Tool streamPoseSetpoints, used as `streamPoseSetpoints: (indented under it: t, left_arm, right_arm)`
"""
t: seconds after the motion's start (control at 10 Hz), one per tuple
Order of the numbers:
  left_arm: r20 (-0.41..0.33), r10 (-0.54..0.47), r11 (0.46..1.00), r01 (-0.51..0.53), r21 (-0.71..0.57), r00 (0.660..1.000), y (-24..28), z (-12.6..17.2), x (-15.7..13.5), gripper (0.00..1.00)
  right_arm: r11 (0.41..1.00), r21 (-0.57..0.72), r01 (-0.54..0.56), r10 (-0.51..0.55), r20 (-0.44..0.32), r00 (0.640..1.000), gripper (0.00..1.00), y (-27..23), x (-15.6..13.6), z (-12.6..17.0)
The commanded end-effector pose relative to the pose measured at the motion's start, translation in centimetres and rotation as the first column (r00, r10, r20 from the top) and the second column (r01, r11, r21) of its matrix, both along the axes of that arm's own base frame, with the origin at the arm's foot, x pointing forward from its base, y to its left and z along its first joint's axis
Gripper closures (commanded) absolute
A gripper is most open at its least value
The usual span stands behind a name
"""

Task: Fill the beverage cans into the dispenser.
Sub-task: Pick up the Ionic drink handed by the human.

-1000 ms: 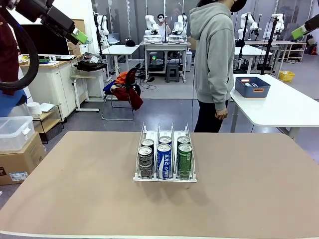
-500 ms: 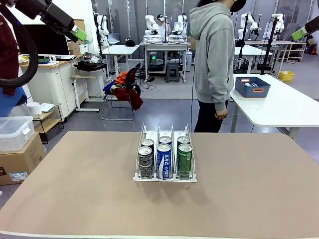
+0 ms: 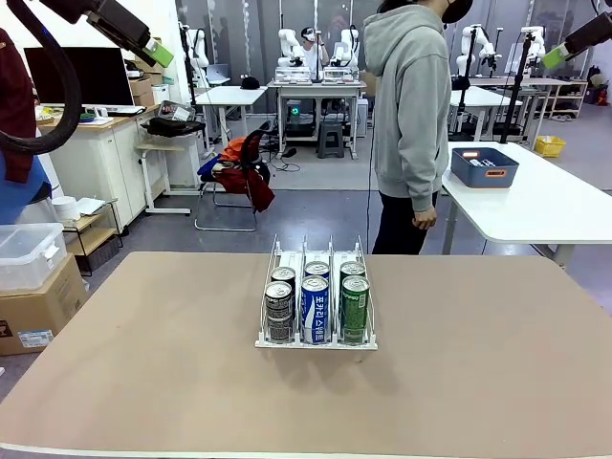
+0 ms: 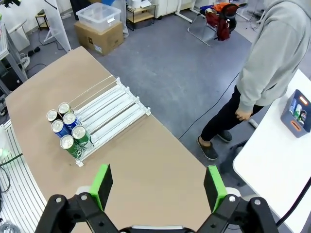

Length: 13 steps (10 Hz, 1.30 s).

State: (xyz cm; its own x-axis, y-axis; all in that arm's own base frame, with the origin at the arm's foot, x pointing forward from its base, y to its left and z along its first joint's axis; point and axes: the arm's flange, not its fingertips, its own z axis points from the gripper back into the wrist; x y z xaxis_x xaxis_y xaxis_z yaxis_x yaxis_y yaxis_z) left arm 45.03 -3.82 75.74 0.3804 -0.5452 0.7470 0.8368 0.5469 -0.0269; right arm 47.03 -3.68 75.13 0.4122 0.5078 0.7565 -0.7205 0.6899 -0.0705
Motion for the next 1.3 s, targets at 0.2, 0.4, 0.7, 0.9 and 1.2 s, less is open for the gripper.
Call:
streamPoseSetpoints:
  t: [0.2, 0.4, 0.7, 0.9, 1.2]
  left_arm:
    - [-0.054, -0.001, 1.000, 0.002, 0.020, 0.999, 0.1, -0.6, 0.5, 0.00]
    - [-0.014, 0.000, 1.000, 0.000, 0.002, 1.000, 0.0, -0.5, 0.4, 0.00]
    - [-0.050, -0.041, 0.999, 0.040, -0.017, 0.998, -0.3, -0.3, -0.1, 0.00]
    - [-0.053, -0.074, 0.997, 0.073, -0.017, 0.996, -0.7, 0.2, -1.2, 0.00]
    - [-0.043, -0.112, 0.994, 0.111, -0.024, 0.993, -1.0, 0.7, -2.3, 0.00]
  right_arm:
    - [0.999, 0.012, 0.045, -0.045, 0.004, 0.999, 0.00, -0.3, 0.6, 0.0]
    - [1.000, -0.002, 0.011, -0.011, -0.002, 1.000, 0.00, -0.4, 0.3, 0.0]
    - [1.000, 0.005, -0.020, 0.020, -0.010, 1.000, 0.00, -0.6, -0.2, 0.0]
    - [1.000, -0.002, -0.029, 0.029, -0.054, 0.998, 0.00, -0.4, -1.8, 0.3]
    - [0.999, -0.049, 0.004, -0.007, -0.060, 0.998, 0.00, 0.2, -3.6, 0.7]
